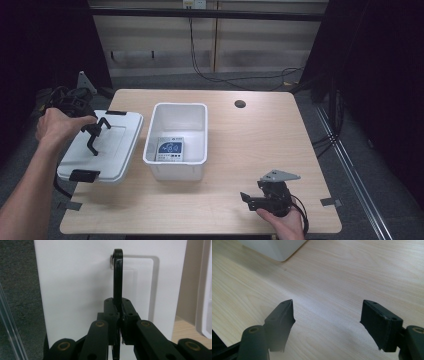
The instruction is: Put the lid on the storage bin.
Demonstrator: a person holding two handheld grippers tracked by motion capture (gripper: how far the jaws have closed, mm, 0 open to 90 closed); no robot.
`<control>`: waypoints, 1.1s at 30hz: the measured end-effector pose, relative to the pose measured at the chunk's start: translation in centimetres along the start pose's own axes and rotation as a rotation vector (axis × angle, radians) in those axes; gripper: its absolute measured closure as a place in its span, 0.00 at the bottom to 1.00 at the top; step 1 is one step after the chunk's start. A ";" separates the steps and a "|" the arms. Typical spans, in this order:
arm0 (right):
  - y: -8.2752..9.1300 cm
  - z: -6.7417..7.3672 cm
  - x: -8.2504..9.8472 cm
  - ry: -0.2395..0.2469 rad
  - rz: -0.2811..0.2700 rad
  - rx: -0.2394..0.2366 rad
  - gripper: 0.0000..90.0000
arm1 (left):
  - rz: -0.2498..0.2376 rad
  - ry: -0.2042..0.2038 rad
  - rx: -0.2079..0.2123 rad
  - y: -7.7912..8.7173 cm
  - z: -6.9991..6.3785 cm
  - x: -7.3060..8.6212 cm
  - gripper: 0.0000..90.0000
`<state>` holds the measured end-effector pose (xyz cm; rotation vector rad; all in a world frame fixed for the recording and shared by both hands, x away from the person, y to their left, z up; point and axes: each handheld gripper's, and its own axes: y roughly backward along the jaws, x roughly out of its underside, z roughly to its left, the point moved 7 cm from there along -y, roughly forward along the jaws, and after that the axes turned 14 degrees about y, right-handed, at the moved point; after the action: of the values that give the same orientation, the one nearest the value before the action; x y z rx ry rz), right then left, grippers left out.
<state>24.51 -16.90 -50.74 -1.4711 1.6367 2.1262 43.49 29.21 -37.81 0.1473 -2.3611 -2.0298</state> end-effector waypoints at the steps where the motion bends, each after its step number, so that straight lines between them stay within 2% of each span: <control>1: 0.0 0.0 0.0 0.000 0.000 0.001 0.29 | 0.001 0.001 0.002 0.2 0.0 0.0 0.94; 6: 0.0 0.0 0.0 -0.002 0.000 0.001 0.29 | -0.025 0.014 0.015 1.5 -0.2 -0.2 0.94; 15: 0.0 0.0 0.0 0.000 0.000 0.002 0.28 | -0.050 -0.011 0.032 3.4 -1.1 -0.2 0.94; 19: 0.0 0.0 0.1 -0.003 0.004 0.003 0.28 | -0.064 -0.002 0.043 4.0 -1.4 -0.2 0.94; 23: 0.0 0.0 0.0 0.001 0.003 0.003 0.27 | -0.072 -0.019 0.052 4.8 -2.2 -0.2 0.94; 24: 0.0 0.0 0.0 0.002 0.002 0.003 0.27 | -0.072 -0.034 0.052 5.2 -2.6 -0.2 0.94; 28: 0.1 0.0 -0.1 -0.004 -0.009 0.003 0.23 | -0.068 -0.042 0.059 5.7 -3.4 -0.2 0.94; 33: 0.2 0.0 -0.3 0.009 -0.025 0.004 0.19 | -0.069 -0.041 0.068 5.9 -4.6 -0.3 0.94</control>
<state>24.56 -16.87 -50.36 -1.4941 1.6165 2.1052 43.78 25.56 -31.26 0.1939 -2.4848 -2.0013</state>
